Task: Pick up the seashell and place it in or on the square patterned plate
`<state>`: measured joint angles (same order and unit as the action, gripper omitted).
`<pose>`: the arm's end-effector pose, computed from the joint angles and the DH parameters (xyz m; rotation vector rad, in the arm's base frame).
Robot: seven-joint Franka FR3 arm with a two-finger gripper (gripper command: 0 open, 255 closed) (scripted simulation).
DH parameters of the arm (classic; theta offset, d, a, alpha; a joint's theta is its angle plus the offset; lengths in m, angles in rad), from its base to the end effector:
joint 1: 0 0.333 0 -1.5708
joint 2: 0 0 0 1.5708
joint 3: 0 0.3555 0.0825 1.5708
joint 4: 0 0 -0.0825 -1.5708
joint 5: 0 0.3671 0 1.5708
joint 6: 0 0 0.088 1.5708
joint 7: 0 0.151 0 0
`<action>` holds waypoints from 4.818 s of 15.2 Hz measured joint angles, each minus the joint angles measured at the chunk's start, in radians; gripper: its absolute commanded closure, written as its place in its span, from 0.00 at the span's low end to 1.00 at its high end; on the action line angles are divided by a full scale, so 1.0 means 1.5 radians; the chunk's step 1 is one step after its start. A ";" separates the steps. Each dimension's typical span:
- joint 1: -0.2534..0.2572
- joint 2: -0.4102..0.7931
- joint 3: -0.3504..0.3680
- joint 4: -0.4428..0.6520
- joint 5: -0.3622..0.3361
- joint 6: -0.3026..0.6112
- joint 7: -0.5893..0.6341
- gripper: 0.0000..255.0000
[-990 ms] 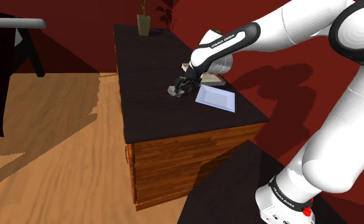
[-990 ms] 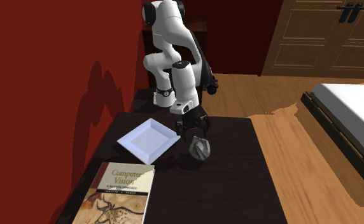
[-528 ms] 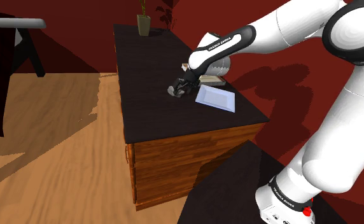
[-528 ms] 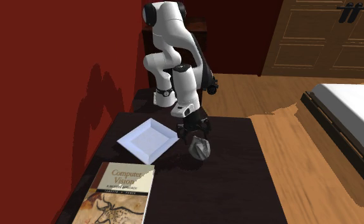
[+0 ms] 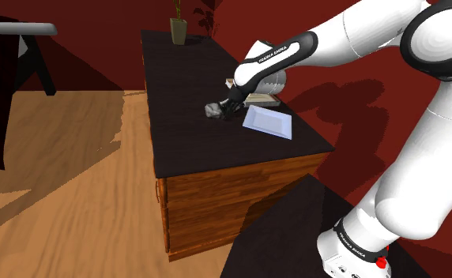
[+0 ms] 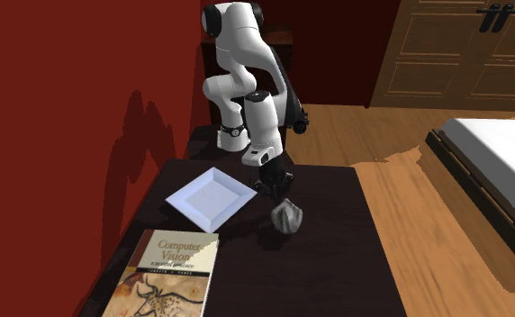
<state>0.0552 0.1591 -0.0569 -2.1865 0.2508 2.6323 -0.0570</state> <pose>0.5848 -0.0012 0.3532 -2.9673 0.2145 -0.4349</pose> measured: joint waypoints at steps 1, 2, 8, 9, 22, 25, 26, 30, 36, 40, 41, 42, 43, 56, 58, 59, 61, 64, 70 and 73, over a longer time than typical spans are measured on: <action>0.000 0.000 0.000 0.000 0.000 0.000 0.000 1.00; 0.000 0.000 0.000 0.000 0.000 0.000 0.000 1.00; -0.018 0.003 0.007 0.023 0.062 -0.018 -0.014 0.00; -0.032 0.009 0.011 0.045 0.108 -0.034 -0.022 0.00; -0.075 0.080 0.034 0.121 0.295 -0.042 -0.059 0.00; -0.075 0.081 0.034 0.122 0.296 -0.041 -0.060 0.00; -0.075 0.081 0.034 0.122 0.296 -0.041 -0.060 0.00; -0.074 0.079 0.035 0.123 0.296 -0.041 -0.060 1.00; -0.074 0.079 0.034 0.124 0.294 -0.042 -0.057 1.00; -0.073 0.071 0.030 0.126 0.284 -0.054 -0.047 1.00; -0.072 0.066 0.029 0.126 0.280 -0.058 -0.042 1.00; -0.072 0.061 0.027 0.127 0.275 -0.064 -0.037 1.00; -0.070 0.054 0.026 0.126 0.270 -0.069 -0.030 1.00; -0.068 -0.002 0.008 0.160 0.212 -0.151 0.035 1.00; -0.081 -0.022 0.000 0.141 0.217 -0.160 0.014 1.00; -0.088 -0.038 -0.005 0.125 0.220 -0.167 0.001 1.00; -0.102 -0.061 -0.015 0.094 0.229 -0.170 -0.030 1.00; -0.126 -0.096 -0.037 0.062 0.234 -0.194 -0.073 1.00; -0.171 -0.156 -0.084 0.013 0.228 -0.244 -0.147 1.00; -0.195 -0.171 -0.111 0.005 0.223 -0.274 -0.186 1.00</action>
<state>-0.2372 -0.0971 -0.2242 -2.1791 0.5856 2.2218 -0.3364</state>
